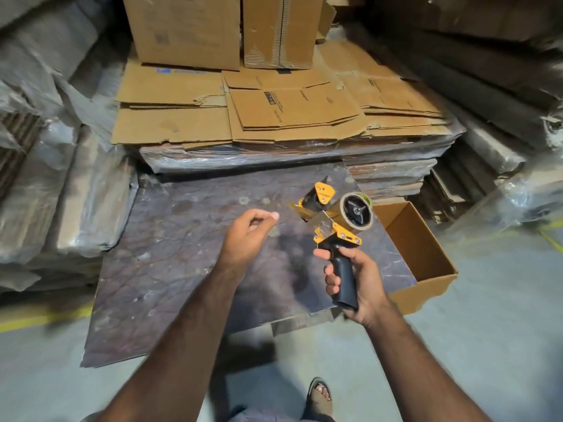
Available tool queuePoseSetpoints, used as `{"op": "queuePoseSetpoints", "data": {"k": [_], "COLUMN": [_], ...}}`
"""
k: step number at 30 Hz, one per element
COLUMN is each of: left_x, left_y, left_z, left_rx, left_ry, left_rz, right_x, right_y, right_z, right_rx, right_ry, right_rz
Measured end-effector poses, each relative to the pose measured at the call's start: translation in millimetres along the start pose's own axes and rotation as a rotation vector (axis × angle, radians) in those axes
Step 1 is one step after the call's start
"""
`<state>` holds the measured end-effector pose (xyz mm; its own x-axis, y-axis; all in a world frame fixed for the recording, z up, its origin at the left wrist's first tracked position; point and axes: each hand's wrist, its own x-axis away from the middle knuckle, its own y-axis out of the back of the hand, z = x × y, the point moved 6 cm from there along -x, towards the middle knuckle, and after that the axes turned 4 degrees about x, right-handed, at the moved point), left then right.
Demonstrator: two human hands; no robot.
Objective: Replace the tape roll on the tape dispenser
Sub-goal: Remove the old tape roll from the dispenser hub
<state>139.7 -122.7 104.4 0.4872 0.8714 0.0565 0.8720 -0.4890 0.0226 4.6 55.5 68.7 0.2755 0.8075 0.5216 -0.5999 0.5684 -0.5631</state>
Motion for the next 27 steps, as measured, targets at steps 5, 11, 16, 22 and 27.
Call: {"op": "queuePoseSetpoints", "data": {"k": [5, 11, 16, 22, 27], "left_x": [-1.8, -15.3, -17.4, -12.4, -2.9], "left_y": [-22.9, -34.3, -52.4, -75.0, -92.5], "left_z": [0.3, -11.2, -20.7, -13.9, -14.0], "left_rx": [0.042, 0.015, 0.074, 0.105, 0.130], "left_ry": [0.060, 0.161, 0.303, 0.534, 0.629], "left_rz": [0.046, -0.019, 0.047, 0.079, 0.068], "right_x": [3.5, -4.3, -21.5, -20.1, -20.9], "right_y": [6.7, -1.3, 24.4, 45.5, 51.3], "right_z": [14.6, 40.7, 65.7, 87.6, 85.9], "right_rx": [-0.029, -0.114, 0.202, 0.513, 0.400], "right_ry": [0.015, 0.052, 0.227, 0.365, 0.321], "right_rz": [0.026, 0.152, -0.065, -0.231, -0.094]}}
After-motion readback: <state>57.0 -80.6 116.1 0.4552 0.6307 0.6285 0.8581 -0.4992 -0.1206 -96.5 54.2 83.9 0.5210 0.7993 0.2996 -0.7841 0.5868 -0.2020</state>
